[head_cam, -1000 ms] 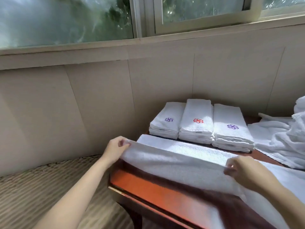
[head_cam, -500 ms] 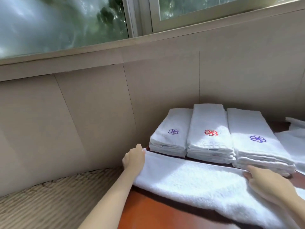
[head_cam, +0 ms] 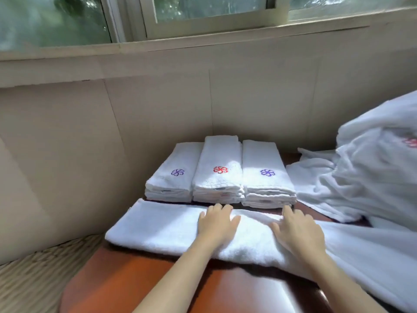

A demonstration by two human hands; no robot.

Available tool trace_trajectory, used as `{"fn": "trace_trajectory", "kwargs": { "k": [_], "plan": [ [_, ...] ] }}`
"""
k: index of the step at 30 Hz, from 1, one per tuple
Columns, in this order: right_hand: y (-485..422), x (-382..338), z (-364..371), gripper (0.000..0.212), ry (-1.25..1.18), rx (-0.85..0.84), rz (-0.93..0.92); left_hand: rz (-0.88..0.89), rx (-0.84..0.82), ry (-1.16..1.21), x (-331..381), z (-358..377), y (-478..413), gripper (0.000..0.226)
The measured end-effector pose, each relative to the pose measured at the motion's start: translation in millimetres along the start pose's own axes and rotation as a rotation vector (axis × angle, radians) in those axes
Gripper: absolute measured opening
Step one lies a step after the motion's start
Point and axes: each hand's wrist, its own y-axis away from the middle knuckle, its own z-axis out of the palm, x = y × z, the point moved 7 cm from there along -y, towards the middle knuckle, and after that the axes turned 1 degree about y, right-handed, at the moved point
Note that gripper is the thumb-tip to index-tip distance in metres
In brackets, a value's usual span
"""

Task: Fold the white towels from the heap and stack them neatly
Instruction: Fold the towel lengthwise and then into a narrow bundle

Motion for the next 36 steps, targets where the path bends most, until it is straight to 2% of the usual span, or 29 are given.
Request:
{"fn": "trace_trajectory", "kwargs": {
  "k": [4,7,11,15,17,20,22,24,26,28,32,36],
  "plan": [
    [24,64,-12,0.025,-0.051,-0.086,0.01,-0.027,0.018,-0.025,8,10,7,0.039],
    [44,93,-18,0.029,-0.101,-0.169,-0.054,0.005,-0.038,0.023,6,16,17,0.041],
    [68,110,-27,0.01,-0.18,-0.183,-0.099,0.027,-0.075,0.051,5,19,40,0.043],
    [89,122,-37,0.039,-0.409,-0.337,-0.104,0.023,-0.079,0.046,4,16,64,0.045],
    [99,136,-44,0.044,-0.456,-0.406,-0.09,-0.008,-0.101,0.026,9,13,71,0.042],
    [107,177,-54,0.041,-0.294,-0.476,-0.015,-0.046,-0.079,0.007,33,3,72,0.035],
    [113,211,-59,0.036,-0.159,-0.548,0.079,0.032,-0.06,0.066,64,1,71,0.031],
    [118,245,-65,0.034,-0.124,-0.597,0.2,0.154,-0.13,0.123,103,9,73,0.029],
    [122,274,-71,0.025,-0.112,-0.567,0.294,0.201,-0.192,0.149,134,21,78,0.026],
    [125,296,-75,0.016,-0.163,-0.462,0.369,0.173,-0.128,0.188,147,25,81,0.022],
    [134,322,-67,0.017,-0.373,-0.254,0.458,0.143,0.009,0.234,145,26,82,0.018],
    [133,324,-60,0.016,-0.218,-0.164,0.477,0.164,0.099,0.263,148,18,80,0.017]
  ]
}}
